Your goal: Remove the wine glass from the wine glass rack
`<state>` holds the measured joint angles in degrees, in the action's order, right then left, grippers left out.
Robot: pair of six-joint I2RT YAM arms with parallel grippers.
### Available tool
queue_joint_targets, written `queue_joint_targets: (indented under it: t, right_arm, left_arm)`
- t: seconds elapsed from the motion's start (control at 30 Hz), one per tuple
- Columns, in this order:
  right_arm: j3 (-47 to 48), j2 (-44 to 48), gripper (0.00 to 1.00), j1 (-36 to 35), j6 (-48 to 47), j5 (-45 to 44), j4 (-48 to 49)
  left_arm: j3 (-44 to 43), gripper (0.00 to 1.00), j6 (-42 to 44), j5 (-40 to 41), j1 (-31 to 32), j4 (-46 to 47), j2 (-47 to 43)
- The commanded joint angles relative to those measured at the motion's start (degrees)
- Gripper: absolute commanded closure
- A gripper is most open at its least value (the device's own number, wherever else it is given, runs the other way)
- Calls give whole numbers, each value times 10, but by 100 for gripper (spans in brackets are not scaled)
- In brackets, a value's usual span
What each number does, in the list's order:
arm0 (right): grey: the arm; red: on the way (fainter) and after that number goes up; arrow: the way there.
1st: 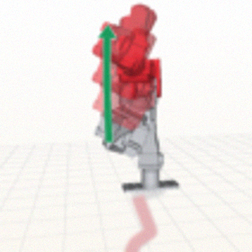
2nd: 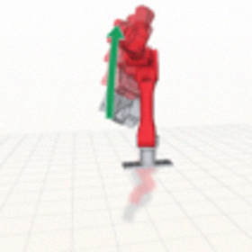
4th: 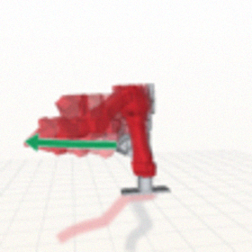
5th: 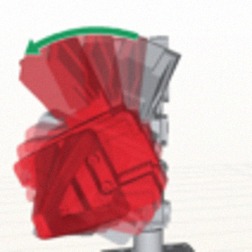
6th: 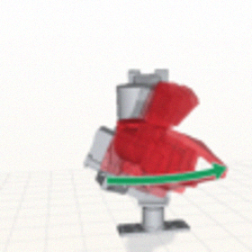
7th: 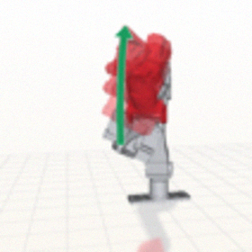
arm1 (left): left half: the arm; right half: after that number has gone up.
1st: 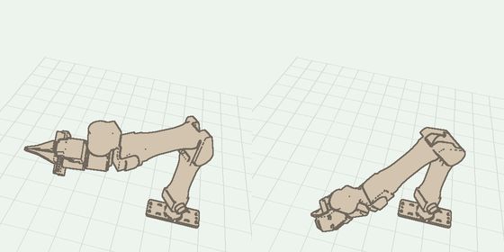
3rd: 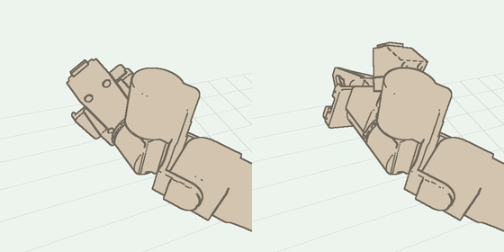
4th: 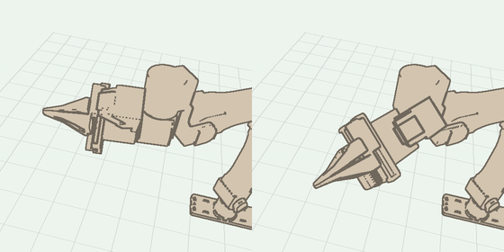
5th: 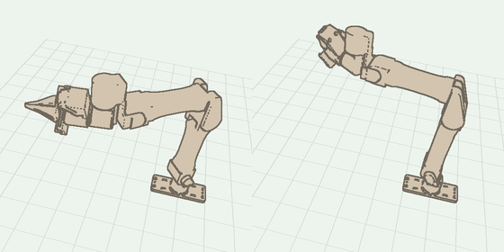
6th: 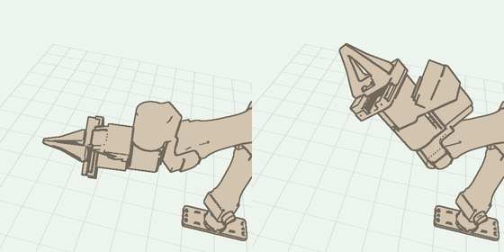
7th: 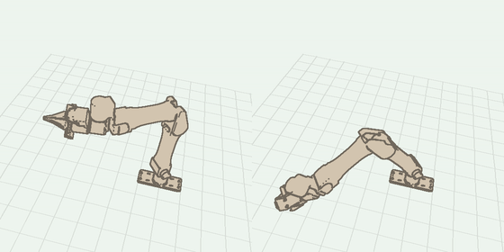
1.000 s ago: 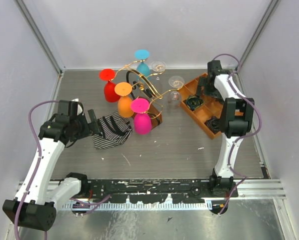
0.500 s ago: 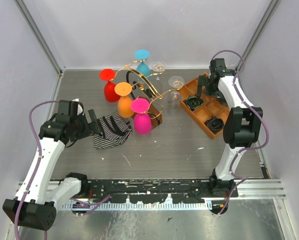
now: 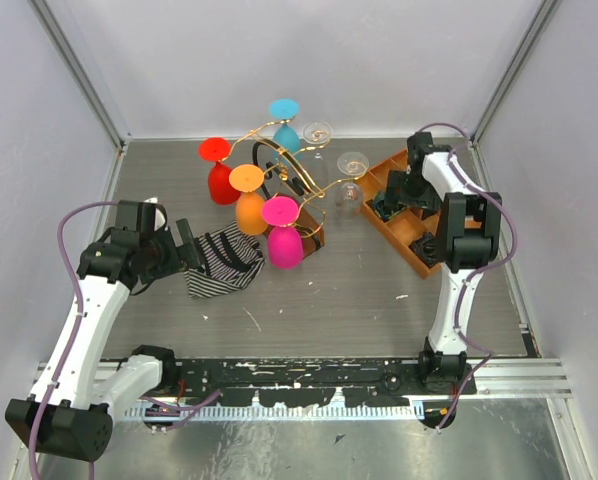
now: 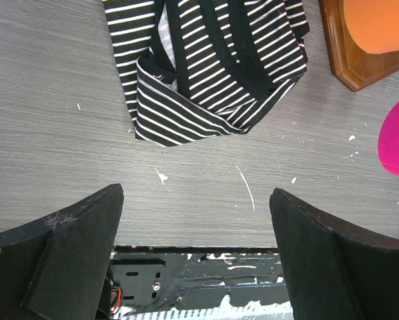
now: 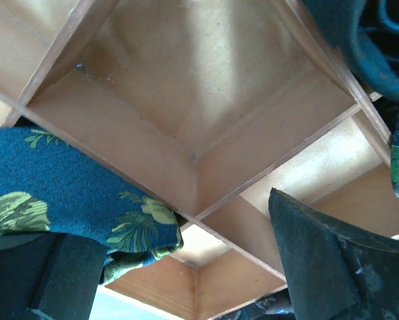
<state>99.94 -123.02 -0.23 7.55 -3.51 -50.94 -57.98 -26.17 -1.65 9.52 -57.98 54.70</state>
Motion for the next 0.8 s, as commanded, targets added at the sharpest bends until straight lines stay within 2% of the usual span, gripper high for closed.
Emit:
queue_joint_targets:
  t: [0.0,0.2,0.47,0.77]
  right_arm:
    - [57,-47,0,7,92,-42,-19]
    - [38,-54,0,64,229,-17,-8]
    - [42,-34,0,93,320,-27,27]
    - [215,-102,0,98,317,-76,-8]
  left_arm:
    - [7,2,4,1,-1,-6,-7]
    - [7,2,7,6,-1,-13,-12]
    - [9,2,2,-1,-1,-9,-6]
    - [9,2,-1,3,-2,-2,-3]
